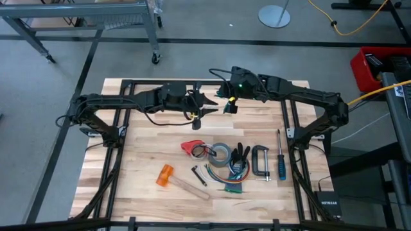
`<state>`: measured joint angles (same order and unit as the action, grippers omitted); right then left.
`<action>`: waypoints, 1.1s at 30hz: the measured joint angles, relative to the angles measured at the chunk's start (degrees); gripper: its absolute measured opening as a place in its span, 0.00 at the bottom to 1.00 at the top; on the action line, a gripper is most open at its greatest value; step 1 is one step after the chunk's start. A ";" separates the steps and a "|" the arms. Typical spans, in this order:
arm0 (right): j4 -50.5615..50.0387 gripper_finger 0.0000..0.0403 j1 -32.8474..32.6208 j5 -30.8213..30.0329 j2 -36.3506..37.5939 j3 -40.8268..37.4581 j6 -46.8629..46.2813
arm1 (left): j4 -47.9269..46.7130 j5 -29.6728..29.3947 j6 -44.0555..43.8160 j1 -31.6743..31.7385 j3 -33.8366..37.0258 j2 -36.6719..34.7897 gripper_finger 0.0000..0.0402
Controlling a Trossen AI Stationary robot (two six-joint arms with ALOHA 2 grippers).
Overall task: Coil cords
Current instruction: Coil the green cable wire on the black spool
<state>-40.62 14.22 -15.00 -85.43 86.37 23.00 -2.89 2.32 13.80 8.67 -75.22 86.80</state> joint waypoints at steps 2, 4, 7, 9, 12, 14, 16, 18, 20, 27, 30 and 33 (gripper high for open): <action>0.11 0.00 0.00 0.00 -0.01 0.00 0.00 | 0.45 -0.02 -0.42 0.00 0.00 0.00 0.32; 0.32 0.00 0.00 0.00 0.00 0.00 -0.03 | 1.35 -0.06 -1.36 -0.10 0.00 0.00 0.36; 0.50 0.00 0.00 0.00 0.00 0.00 -0.26 | 2.92 -0.04 -5.92 -0.17 0.00 0.06 0.39; 1.89 0.00 0.00 0.00 0.00 0.00 -0.53 | 2.91 0.00 -8.00 -0.20 0.00 0.43 0.39; 4.38 0.00 0.00 0.02 -0.01 0.00 -1.43 | 2.71 -0.04 -10.00 -0.17 0.00 1.20 0.37; 5.78 0.00 0.00 0.00 0.00 0.00 -1.53 | 2.63 -0.04 -10.13 -0.17 0.00 1.22 0.37; 6.83 0.00 0.00 0.02 0.00 0.00 -1.53 | 3.00 -0.04 -10.29 -0.17 0.00 1.19 0.37; 7.25 0.00 0.00 0.02 0.00 0.00 -1.55 | 3.14 -0.03 -10.82 -0.17 0.00 1.18 0.37; 7.53 0.00 0.00 0.02 0.00 0.00 -1.55 | 3.65 -0.04 -10.91 -0.17 0.00 1.18 0.37; 7.63 0.00 0.00 0.00 0.00 0.00 -1.64 | 3.90 -0.01 -10.81 -0.17 0.00 1.16 0.31; 7.60 0.00 0.00 0.00 0.00 0.00 -1.68 | 3.90 0.04 -10.57 -0.17 0.00 1.16 0.23; 7.52 0.00 0.07 -0.03 0.00 0.00 -1.71 | 3.79 0.10 -9.79 -0.13 0.00 1.16 0.11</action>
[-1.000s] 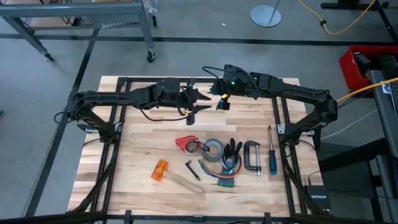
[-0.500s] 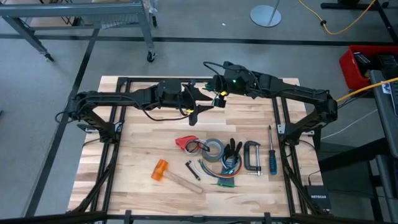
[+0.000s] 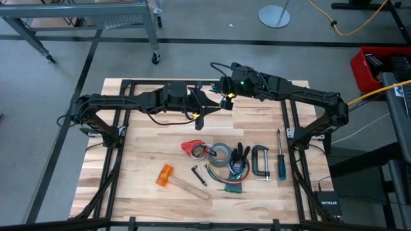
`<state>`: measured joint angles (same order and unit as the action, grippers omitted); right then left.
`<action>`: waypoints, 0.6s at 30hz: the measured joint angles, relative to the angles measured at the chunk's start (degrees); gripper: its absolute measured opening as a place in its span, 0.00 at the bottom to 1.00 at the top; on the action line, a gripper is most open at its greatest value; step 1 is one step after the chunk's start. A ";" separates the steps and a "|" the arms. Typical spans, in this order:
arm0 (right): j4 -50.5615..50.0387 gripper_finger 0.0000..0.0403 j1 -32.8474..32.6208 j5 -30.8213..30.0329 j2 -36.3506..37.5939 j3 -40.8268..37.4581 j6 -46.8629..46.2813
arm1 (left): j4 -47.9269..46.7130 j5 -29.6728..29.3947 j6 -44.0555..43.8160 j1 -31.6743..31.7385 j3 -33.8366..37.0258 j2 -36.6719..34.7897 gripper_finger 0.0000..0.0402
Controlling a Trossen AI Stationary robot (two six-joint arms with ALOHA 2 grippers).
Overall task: Coil cords
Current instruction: Coil the green cable wire on the black spool
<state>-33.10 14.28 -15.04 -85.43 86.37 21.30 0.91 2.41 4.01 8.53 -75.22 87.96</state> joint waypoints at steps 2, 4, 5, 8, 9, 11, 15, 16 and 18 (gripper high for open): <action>-0.31 0.00 0.00 -0.03 0.03 0.00 0.00 | 0.01 0.05 0.77 0.02 0.00 0.00 0.04; -1.06 0.00 -0.02 0.05 0.04 0.00 0.00 | 0.22 -0.11 0.88 0.11 0.00 0.00 0.02; -1.55 0.00 -0.02 0.05 0.04 0.00 0.00 | 0.38 -0.19 0.88 0.18 0.00 0.00 0.02; -3.05 0.00 -0.07 0.50 0.04 0.00 0.01 | 1.30 -0.28 0.88 0.18 0.00 0.00 0.01; -3.58 0.00 -0.07 1.00 0.04 0.00 -0.02 | 1.77 -0.28 0.89 0.21 0.00 0.00 0.01; -4.65 0.00 -0.07 1.68 0.04 0.00 -0.02 | 2.25 -0.27 0.90 0.51 0.00 0.00 0.01; -5.68 0.00 -0.07 2.60 0.04 0.02 -0.04 | 2.29 -0.31 0.82 1.53 0.00 -0.02 0.01; -6.14 0.00 -0.07 2.59 0.04 0.02 -0.02 | 2.29 -0.35 0.78 1.81 0.00 -0.02 0.01; -6.57 0.00 -0.07 2.61 0.04 0.02 -0.02 | 2.29 -0.37 0.79 2.40 0.00 -0.07 0.00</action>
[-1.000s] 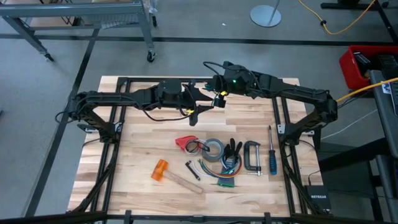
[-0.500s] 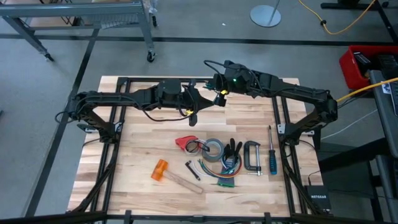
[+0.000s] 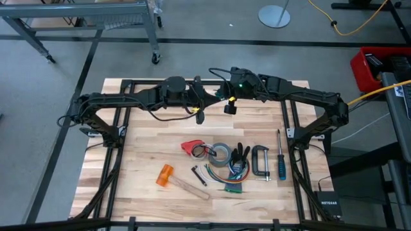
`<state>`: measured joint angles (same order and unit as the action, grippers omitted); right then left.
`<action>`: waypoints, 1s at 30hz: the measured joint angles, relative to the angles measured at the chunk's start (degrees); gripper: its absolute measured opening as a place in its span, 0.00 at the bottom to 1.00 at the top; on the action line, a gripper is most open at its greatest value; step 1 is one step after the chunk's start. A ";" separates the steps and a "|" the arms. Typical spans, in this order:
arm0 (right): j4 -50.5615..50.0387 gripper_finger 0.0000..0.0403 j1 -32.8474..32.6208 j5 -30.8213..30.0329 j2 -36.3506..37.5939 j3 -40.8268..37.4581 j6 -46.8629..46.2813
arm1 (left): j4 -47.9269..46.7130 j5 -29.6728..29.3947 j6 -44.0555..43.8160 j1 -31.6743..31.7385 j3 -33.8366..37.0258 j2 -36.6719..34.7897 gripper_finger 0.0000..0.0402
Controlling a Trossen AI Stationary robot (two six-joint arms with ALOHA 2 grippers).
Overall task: Coil cords
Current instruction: Coil the green cable wire on the black spool
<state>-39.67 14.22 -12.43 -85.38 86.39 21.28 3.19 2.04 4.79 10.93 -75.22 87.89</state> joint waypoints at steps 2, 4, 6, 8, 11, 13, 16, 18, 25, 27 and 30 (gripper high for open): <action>-0.32 0.00 0.00 0.00 0.00 0.00 0.00 | -0.32 -0.04 0.07 0.73 0.00 -0.33 0.00; -0.97 0.00 0.00 0.55 0.00 0.00 -0.01 | -1.04 -0.38 -0.11 1.48 0.00 -1.01 0.00; -1.34 0.00 0.00 1.93 0.00 0.00 -0.02 | -1.81 -1.30 -0.11 2.21 0.00 -1.50 0.00; -1.21 0.00 0.00 3.09 0.00 0.00 -0.04 | -3.57 -1.74 -0.11 3.09 0.01 -2.34 0.00; -1.08 0.00 0.00 3.61 0.00 0.00 -0.22 | -6.64 -2.06 -0.50 4.15 0.00 -3.28 0.00; -0.85 0.00 0.00 3.63 0.00 0.00 -1.40 | -8.51 -2.54 -0.43 4.68 0.00 -3.61 0.00; -0.78 0.00 0.00 3.67 0.00 0.00 -2.02 | -12.29 -2.70 -0.54 5.65 0.01 -3.88 0.00; -0.75 0.00 0.00 3.69 0.00 0.00 -2.46 | -15.17 -2.85 -0.54 6.29 0.02 -4.17 0.00; -0.60 0.00 0.00 5.30 0.00 0.00 -3.60 | -20.21 -2.91 -0.92 8.61 0.00 -4.45 0.00; -0.60 0.00 0.00 6.00 0.00 0.00 -3.67 | -22.14 -2.91 -1.60 9.32 0.00 -4.45 0.00; -0.15 0.00 0.00 6.02 0.02 0.00 -3.67 | -26.32 -2.86 -2.78 10.17 0.00 -4.45 0.00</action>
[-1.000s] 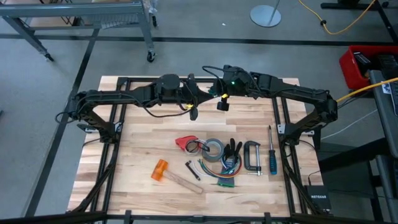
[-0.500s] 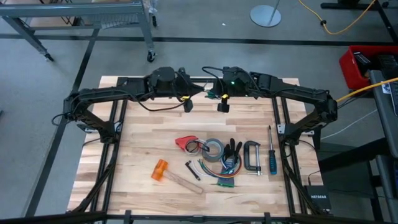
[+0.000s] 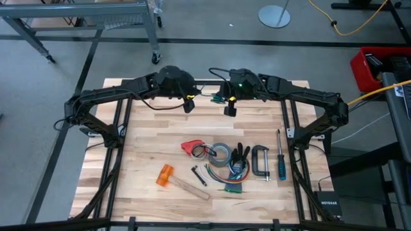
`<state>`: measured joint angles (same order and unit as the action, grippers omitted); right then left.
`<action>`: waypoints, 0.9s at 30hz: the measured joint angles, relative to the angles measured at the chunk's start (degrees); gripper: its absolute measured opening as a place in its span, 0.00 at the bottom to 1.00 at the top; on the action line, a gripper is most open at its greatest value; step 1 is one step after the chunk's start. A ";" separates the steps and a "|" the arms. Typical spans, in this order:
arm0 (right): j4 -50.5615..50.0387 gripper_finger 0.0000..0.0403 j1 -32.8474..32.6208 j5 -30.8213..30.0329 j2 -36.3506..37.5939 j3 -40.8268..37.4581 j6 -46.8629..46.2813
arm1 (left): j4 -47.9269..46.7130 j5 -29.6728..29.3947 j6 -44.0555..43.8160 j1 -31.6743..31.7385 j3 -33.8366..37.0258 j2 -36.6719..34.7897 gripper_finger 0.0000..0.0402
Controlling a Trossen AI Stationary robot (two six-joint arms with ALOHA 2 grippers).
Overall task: Coil cords
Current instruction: Coil the green cable wire on the black spool
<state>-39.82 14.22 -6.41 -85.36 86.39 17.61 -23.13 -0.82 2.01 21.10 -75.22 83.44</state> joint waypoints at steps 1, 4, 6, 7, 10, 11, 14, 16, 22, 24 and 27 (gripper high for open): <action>0.52 0.00 0.03 -0.01 0.14 0.00 0.00 | -1.16 0.04 -0.42 0.11 0.00 0.00 0.00; 3.85 0.00 0.04 0.01 0.61 0.00 0.00 | -3.38 0.34 -0.60 0.24 0.00 0.00 0.00; 7.26 0.00 0.04 0.03 0.85 0.00 0.02 | -3.44 1.04 -0.60 -0.05 0.00 0.00 0.00; 9.13 0.00 0.04 0.04 0.87 0.00 0.02 | -3.32 1.50 -0.54 -0.17 0.00 0.00 0.00; 13.61 0.00 0.04 0.11 0.87 0.00 0.02 | -2.84 1.75 -0.15 -0.83 0.00 -0.04 0.00; 15.00 0.00 0.04 0.17 0.87 0.00 0.02 | -2.75 1.75 -0.10 -1.07 0.00 -0.04 0.00; 18.18 0.00 0.04 0.18 0.86 -0.02 -1.55 | -2.08 1.75 -0.10 -1.68 -0.07 -0.11 0.00; 20.21 0.00 0.04 0.16 0.81 -0.04 -2.45 | -0.86 1.73 0.26 -2.11 -0.08 -0.13 0.00; 25.89 0.00 0.04 0.12 0.81 -0.04 -3.80 | 1.95 1.71 1.36 -3.20 -0.11 -0.15 0.00; 28.06 0.00 0.04 -0.02 0.94 -0.08 -3.87 | 1.42 1.79 1.89 -3.28 -0.11 -0.13 0.02; 32.04 0.00 0.04 -0.05 1.89 0.13 -3.91 | 0.52 2.03 2.91 -3.30 0.15 0.32 0.05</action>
<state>-7.78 14.26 -6.45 -83.47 86.52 13.69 -22.60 1.21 4.93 17.80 -75.07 83.76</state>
